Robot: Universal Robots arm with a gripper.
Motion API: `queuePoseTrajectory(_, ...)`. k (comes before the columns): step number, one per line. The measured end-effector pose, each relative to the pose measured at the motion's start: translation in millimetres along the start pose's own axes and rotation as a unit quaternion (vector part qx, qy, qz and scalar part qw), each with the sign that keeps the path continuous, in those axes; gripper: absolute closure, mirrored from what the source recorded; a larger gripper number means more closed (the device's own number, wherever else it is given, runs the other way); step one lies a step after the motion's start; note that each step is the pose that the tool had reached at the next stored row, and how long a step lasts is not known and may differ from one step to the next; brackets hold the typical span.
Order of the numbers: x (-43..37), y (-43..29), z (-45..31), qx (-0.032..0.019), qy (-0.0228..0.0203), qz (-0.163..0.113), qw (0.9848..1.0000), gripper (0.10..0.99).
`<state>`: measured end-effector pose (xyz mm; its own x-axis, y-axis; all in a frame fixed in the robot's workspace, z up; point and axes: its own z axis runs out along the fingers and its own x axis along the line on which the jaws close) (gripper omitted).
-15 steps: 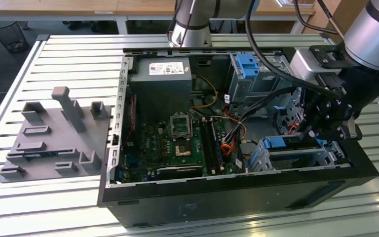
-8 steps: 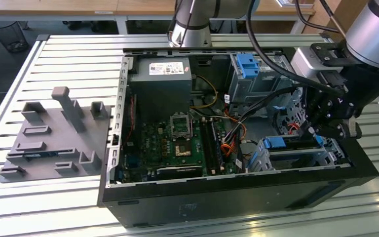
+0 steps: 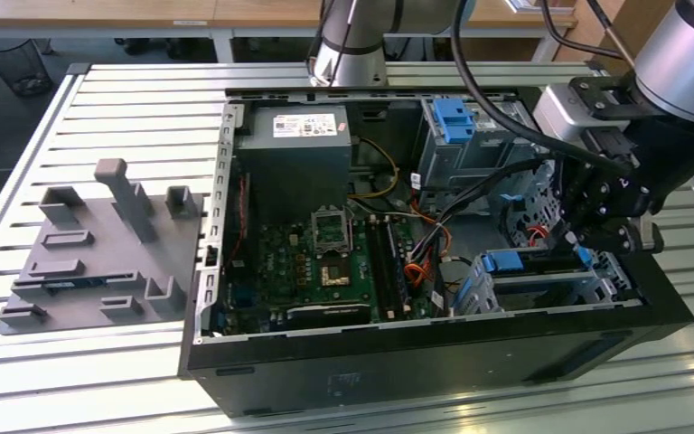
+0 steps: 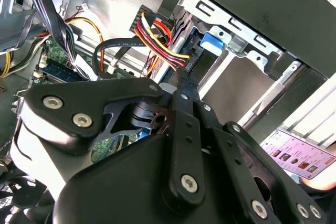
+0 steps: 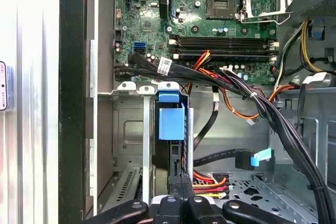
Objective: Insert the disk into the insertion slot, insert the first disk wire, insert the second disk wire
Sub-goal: 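Insert the first disk wire, then insert the second disk wire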
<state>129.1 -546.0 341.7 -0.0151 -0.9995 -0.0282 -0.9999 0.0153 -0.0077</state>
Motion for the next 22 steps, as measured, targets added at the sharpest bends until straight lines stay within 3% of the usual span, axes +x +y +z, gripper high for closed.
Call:
queuePoseTrajectory(8, 0.0, 0.2, -0.5, 0.0, 0.0001, 0.0, 1.0, 0.98)
queuePoseTrajectory(14, 0.0, 4.6, -0.6, 0.0, -0.0001, 0.0, 1.0, 0.98)
queuePoseTrajectory(18, 0.1, 8.2, -0.7, 0.0, -0.0017, 0.0, 1.0, 0.98)
queuePoseTrajectory(22, 0.1, 11.2, -2.1, -0.0001, -0.0062, 0.0, 1.0, 0.98)
